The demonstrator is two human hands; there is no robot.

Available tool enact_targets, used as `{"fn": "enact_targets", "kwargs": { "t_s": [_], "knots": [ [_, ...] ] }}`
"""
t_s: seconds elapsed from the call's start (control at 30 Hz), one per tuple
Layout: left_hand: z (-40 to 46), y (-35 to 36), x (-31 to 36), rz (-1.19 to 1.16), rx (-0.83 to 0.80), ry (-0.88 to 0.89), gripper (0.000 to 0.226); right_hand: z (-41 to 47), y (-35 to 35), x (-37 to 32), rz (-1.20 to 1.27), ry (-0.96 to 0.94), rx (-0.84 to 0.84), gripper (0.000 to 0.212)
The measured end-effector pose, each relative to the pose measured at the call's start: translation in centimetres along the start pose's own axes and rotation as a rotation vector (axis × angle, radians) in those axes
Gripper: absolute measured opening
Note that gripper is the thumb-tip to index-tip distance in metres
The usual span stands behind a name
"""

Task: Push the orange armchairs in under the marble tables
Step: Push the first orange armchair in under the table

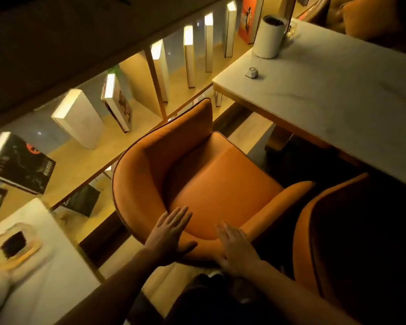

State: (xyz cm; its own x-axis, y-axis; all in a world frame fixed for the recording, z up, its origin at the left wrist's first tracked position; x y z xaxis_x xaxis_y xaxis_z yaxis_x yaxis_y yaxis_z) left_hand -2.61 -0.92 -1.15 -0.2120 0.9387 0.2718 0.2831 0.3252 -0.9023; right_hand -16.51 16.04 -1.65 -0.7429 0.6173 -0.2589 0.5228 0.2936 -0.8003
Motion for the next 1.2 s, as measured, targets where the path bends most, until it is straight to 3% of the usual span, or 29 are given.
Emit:
{"fn": "enact_targets", "kwargs": {
  "t_s": [0.2, 0.5, 0.77, 0.93, 1.2],
  "knots": [
    [-2.3, 2.0, -3.4, 0.020, -0.113, -0.030, 0.095, 2.5, 3.0, -3.2, -0.086, -0.024, -0.174, 0.108],
    [-2.2, 2.6, -7.1, 0.053, -0.224, 0.081, 0.114, 4.7, 4.6, -7.7, -0.007, -0.016, -0.309, 0.095],
    [-0.8, 3.9, -7.9, 0.237, -0.387, 0.198, 0.094, 5.0, 5.0, -9.2, -0.004, 0.032, -0.337, 0.090],
    [-0.3, 4.3, -7.3, 0.338, -0.409, 0.186, 0.078, 6.1, 5.0, -10.3, -0.003, 0.095, -0.360, 0.085],
    [0.0, 4.3, -7.2, 0.363, -0.404, 0.179, 0.076, 7.4, 5.2, -11.8, 0.023, 0.188, -0.352, 0.085]
  ]
}}
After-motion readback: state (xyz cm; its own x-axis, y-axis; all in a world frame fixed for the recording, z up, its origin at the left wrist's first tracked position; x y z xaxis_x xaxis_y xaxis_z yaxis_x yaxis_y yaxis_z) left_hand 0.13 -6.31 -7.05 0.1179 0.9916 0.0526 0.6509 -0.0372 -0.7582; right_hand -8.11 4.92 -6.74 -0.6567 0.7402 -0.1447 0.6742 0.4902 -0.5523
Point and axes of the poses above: each hand's wrist, its own z-axis towards the middle knuckle, its own y-axis out of the palm, x = y × z, the point moved 3 cm from there along z, towards the middle knuckle, and after that the axes turned 12 degrees about y, right-handed, at the moved point
